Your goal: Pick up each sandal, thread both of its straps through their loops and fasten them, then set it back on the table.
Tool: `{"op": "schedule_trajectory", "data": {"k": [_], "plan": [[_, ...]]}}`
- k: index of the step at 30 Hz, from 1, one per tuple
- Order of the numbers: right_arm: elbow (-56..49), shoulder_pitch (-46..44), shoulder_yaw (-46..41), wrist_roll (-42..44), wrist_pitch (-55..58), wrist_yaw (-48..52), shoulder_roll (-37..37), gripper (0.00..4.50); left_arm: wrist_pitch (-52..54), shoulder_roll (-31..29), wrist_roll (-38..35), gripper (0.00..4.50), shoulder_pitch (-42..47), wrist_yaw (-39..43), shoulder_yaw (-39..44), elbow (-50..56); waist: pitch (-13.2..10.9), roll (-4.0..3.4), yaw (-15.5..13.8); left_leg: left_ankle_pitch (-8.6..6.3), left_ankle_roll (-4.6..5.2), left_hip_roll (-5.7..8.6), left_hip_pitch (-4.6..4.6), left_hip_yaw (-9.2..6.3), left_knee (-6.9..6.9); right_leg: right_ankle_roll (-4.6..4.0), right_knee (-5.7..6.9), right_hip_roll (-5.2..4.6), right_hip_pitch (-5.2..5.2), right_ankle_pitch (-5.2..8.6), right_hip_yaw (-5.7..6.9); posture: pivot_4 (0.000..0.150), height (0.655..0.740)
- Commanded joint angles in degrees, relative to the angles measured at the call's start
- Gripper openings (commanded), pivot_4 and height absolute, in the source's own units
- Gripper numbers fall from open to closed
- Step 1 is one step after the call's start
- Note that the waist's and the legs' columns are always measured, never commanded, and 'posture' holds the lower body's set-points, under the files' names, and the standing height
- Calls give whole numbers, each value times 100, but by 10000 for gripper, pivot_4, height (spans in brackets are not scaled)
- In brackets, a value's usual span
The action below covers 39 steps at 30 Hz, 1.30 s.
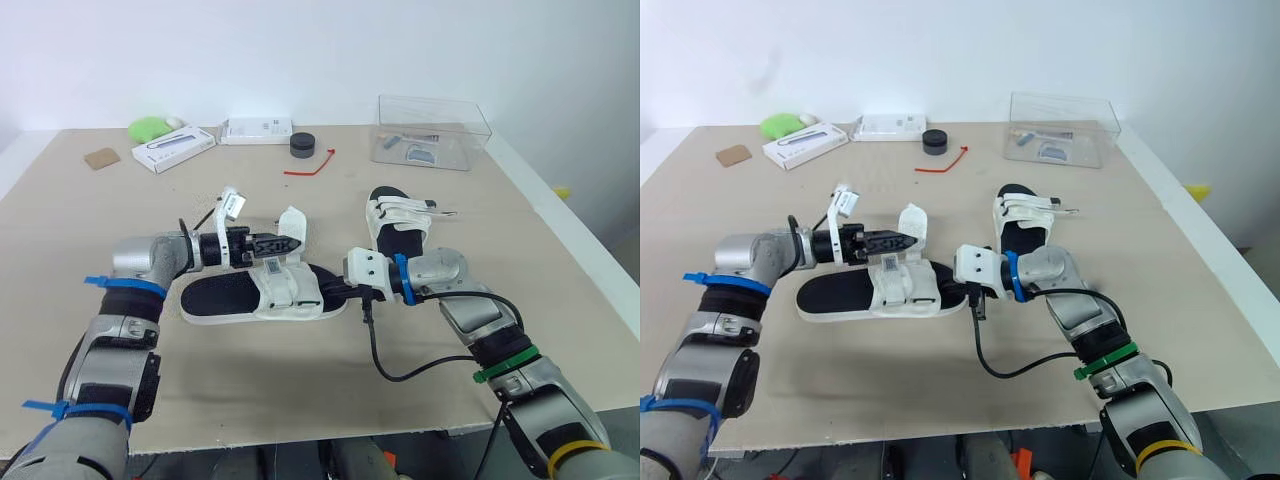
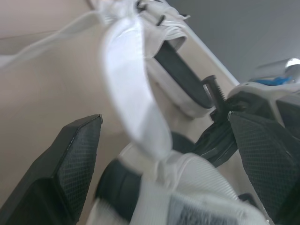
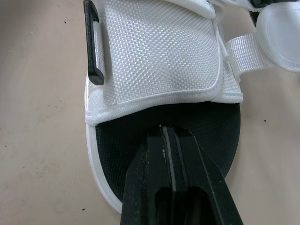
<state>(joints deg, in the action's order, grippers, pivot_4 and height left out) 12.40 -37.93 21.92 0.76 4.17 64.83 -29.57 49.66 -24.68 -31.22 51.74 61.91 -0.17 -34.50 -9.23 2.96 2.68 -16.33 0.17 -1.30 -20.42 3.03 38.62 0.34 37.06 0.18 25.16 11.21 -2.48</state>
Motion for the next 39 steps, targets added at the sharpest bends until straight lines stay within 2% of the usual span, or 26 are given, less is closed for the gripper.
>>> {"op": "schedule_trajectory", "data": {"k": [1, 6, 13, 20, 26, 39], "plan": [[154, 187, 131, -313, 211, -80, -81, 0, -293, 195, 71, 44373, 493, 157, 133, -433, 0, 0, -7, 0, 0, 0, 0, -1, 0, 0, 0, 0, 0, 0, 1, 1500, 7400], [65, 266, 99, -312, 251, -132, -127, 0, -638, 391, 205, 44373, 1058, 222, 269, -1205, 0, 1, 1, 0, 0, 4, -3, -1, 0, 2, -1, 0, 1, 0, -1, 1500, 7400], [-57, 345, 89, -318, 310, -197, -151, 0, -1129, 519, 479, 44373, 1349, 319, 301, -1922, 0, 1, -2, 0, 0, 5, -6, -2, 0, 5, -1, 0, 3, 1, -1, 1500, 7400], [-120, 379, 82, -331, 320, -205, -213, 0, -1487, 642, 330, 44373, 1848, -181, 1018, -2692, -2, 3, -3, 0, 0, 8, -18, -3, 0, 10, -3, -3, 10, 1, 0, 1500, 7400], [-134, 386, 93, -333, 320, -225, -209, 0, -1619, 771, 449, 44373, 1991, -232, 1231, -2824, -2, 3, -3, 0, 0, 11, -18, -3, 0, 15, -3, -8, 9, 0, 0, 1500, 7400], [-123, 365, 96, -331, 327, -217, -226, 0, -2007, 924, 1027, 44373, 1866, -252, 990, -2893, -2, 3, -2, 0, 0, 13, -18, -2, 0, 17, -3, -9, 10, 0, -2, 1500, 7400]]}}
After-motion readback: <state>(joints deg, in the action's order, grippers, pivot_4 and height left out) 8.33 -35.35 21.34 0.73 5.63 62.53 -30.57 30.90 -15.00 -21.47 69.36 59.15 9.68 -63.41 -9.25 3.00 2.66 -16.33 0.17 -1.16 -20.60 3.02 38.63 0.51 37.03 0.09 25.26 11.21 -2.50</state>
